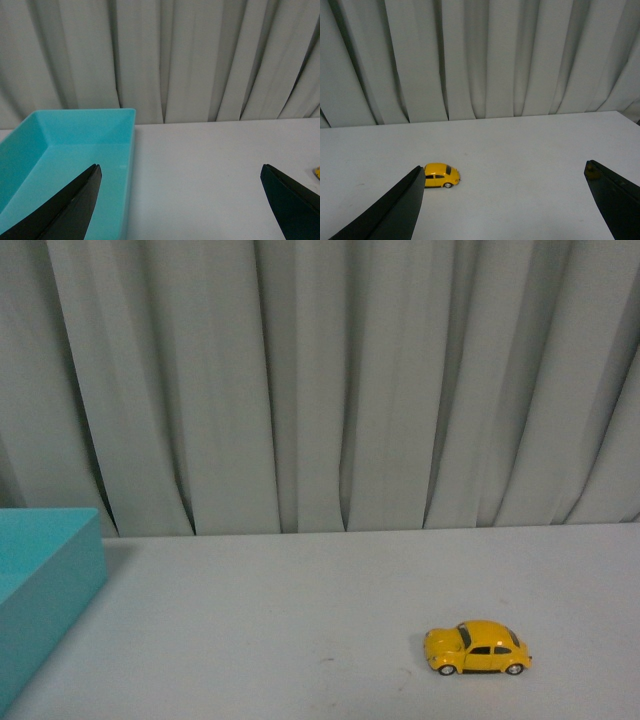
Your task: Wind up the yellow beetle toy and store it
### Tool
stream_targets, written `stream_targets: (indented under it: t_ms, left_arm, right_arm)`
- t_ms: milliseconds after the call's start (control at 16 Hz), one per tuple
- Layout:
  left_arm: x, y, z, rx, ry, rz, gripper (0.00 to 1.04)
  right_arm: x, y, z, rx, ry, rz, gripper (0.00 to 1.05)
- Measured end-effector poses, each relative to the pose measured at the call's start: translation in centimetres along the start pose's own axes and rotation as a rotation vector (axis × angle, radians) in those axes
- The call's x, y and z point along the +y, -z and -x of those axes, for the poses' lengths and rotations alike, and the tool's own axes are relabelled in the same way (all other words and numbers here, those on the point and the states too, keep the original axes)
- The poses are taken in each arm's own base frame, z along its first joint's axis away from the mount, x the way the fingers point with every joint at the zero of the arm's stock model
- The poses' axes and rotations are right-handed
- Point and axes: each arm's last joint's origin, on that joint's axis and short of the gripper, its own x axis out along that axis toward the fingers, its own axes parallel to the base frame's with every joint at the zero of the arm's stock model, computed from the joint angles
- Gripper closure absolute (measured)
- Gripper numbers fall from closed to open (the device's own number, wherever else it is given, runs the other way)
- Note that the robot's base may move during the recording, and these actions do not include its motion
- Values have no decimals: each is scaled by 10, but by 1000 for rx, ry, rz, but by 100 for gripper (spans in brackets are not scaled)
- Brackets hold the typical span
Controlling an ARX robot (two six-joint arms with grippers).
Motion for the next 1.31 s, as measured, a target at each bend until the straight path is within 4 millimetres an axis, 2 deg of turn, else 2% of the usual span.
stream_targets:
  t_ms: [1315]
  left_arm:
    - [0, 0, 0, 0, 0, 0, 7]
  right_arm:
    - [0, 0, 0, 1, 0, 0, 7]
